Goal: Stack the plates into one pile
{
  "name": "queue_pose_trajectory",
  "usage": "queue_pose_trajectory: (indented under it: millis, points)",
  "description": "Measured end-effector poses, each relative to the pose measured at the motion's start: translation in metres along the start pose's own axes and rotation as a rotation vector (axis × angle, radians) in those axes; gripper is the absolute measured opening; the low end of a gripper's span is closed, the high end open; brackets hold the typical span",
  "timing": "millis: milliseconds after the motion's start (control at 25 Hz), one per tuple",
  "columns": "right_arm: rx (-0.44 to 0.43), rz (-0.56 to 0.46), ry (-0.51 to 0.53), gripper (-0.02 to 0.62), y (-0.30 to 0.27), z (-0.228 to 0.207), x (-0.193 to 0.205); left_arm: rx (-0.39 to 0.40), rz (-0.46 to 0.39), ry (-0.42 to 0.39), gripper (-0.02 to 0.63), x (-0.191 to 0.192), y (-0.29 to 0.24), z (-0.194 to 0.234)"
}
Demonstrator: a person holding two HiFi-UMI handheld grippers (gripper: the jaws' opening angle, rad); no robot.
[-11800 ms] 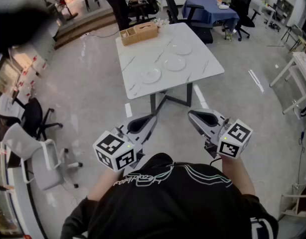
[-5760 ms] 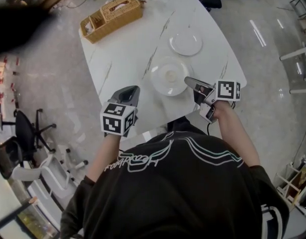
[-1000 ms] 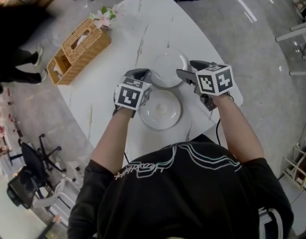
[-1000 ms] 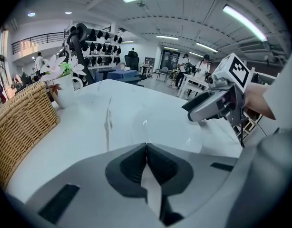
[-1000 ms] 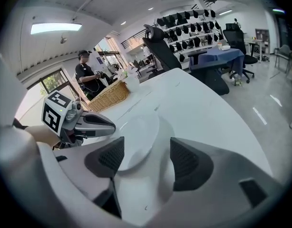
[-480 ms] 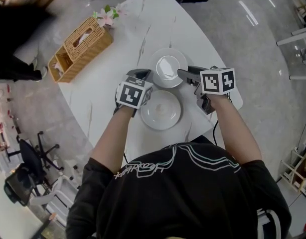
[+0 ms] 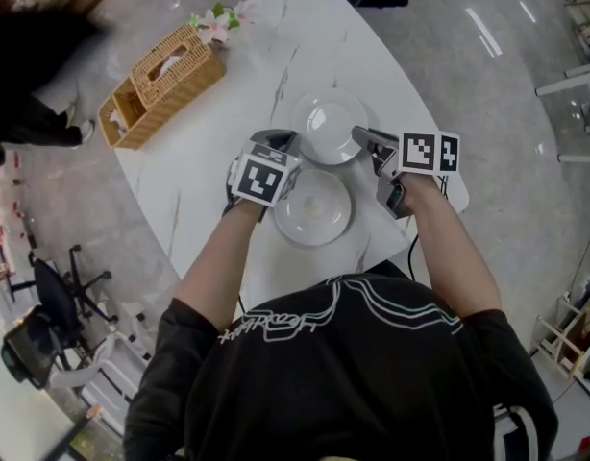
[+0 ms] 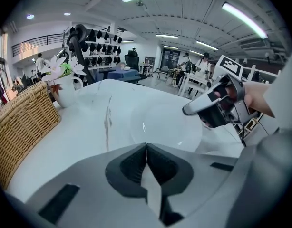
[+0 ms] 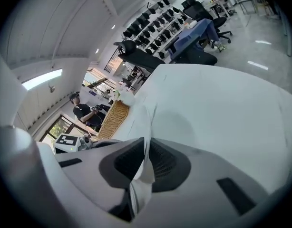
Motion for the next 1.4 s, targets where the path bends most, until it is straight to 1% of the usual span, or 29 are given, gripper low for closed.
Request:
queue_pose_trajectory:
  millis: [120,240,400,600,760,960,1120,1240,1400]
  points:
    - [-0.018,-0.027,-0.023,0.046,0.002,0.004,0.000,0.003,-0.010,0.008,0.025,0.005,0.010,0.001]
    - [-0.036,-0.056,-0.039,0.037,0.005,0.010,0.000,-0.016,-0.033,0.008,0.025,0.012,0.027,0.001]
    - [-0.047,-0.089,-0.074,0.037,0.009,0.013,0.003,-0.019,-0.055,0.007,0.025,0.030,0.051,-0.004]
    - [-0.100,-0.158,-0.142,0.035,0.020,0.024,0.010,-0.027,-0.095,0.044,0.025,0.057,0.081,-0.012]
    - [-0.130,-0.199,-0.136,0.035,0.035,0.044,0.019,-0.023,-0.131,0.077,0.025,0.083,0.105,-0.022]
    - [-0.149,-0.232,-0.120,0.035,0.052,0.070,0.041,-0.023,-0.191,0.117,0.025,0.109,0.139,-0.035]
    - [-0.154,-0.242,-0.112,0.035,0.063,0.090,0.065,-0.020,-0.236,0.125,0.025,0.124,0.165,-0.048]
    - [-0.189,-0.261,-0.107,0.035,0.065,0.103,0.081,-0.031,-0.250,0.116,0.025,0.137,0.178,-0.056]
    - [-0.198,-0.257,-0.115,0.035,0.068,0.110,0.107,-0.017,-0.270,0.131,0.024,0.158,0.187,-0.070]
Point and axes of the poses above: the fingertips, and each gripper's own axes: y backward along the fingers, z to its left, x out of its underside, the point moved 2 cm from there along y, backward along the fingers, and after that the axes turned 14 degrees about z, right-handed, at the moved point
